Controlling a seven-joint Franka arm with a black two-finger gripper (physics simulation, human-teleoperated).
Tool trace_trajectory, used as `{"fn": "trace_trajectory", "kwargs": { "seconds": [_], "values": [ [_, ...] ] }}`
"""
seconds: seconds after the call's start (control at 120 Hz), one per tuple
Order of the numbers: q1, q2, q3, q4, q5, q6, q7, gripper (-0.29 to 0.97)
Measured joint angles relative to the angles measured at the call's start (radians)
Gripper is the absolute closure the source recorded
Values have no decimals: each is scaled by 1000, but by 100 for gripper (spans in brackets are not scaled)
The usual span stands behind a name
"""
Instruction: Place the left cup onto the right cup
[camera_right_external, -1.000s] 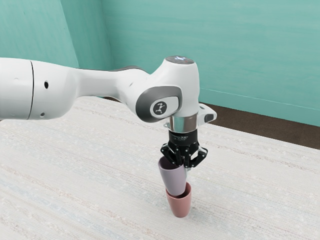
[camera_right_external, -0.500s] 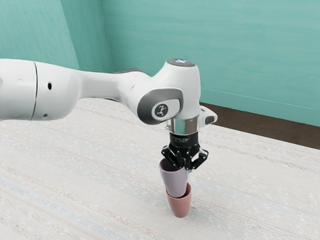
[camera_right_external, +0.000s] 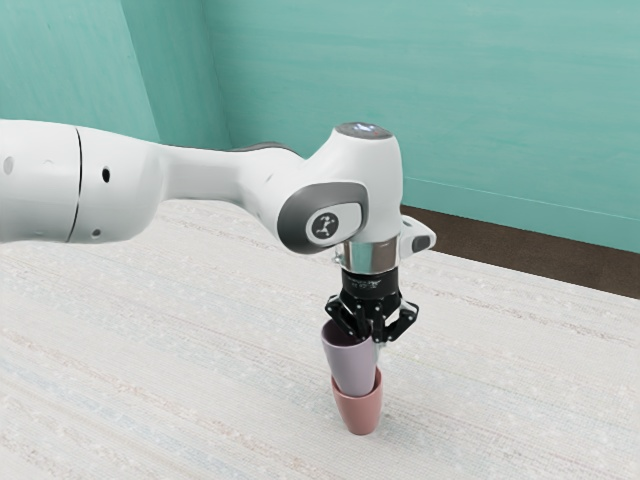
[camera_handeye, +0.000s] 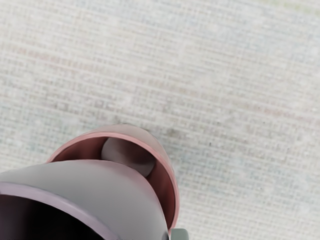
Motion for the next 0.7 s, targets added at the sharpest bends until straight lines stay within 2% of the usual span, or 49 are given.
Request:
{"fn": "trace_trajectory", "kwargs": {
  "seconds": [0.308,0.517,0.7],
  "values": [
    [3,8,0,-13,0,7,-1,78],
    [0,2,1,-33,-2,30,4,35],
    [0,-4,0,-36,-2,39,7,15]
  ]
}}
